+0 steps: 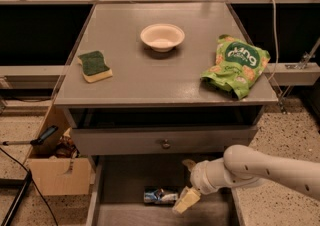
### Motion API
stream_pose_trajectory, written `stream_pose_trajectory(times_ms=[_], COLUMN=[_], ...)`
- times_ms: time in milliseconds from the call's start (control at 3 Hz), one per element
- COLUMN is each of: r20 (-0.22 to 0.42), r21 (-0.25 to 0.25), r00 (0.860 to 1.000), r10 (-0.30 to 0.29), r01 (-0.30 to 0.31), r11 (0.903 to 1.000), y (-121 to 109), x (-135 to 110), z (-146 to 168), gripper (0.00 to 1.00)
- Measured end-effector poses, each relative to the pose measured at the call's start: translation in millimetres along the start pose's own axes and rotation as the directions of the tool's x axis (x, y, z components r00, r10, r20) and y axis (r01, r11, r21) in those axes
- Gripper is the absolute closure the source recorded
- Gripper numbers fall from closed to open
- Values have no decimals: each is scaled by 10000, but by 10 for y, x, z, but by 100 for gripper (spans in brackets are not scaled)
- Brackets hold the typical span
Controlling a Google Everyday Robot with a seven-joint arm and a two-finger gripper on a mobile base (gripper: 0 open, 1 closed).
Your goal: Pick redbull can from middle drawer and place on counter
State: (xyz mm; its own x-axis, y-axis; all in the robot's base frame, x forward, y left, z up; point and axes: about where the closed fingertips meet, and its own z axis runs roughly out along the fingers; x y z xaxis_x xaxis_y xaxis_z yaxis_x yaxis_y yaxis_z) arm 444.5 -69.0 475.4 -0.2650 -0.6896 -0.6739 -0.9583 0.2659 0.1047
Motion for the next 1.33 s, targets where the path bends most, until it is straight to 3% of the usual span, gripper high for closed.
stream_pose_trajectory(times_ms=[667,1333], r20=[187,314], r21=[-184,-633], r00=[9996,9995], r10=[-199,106], r01=[202,-86], r11=[9996,9980], y=[-125,-113], x=[-24,259], z=[226,554], gripper=[0,0])
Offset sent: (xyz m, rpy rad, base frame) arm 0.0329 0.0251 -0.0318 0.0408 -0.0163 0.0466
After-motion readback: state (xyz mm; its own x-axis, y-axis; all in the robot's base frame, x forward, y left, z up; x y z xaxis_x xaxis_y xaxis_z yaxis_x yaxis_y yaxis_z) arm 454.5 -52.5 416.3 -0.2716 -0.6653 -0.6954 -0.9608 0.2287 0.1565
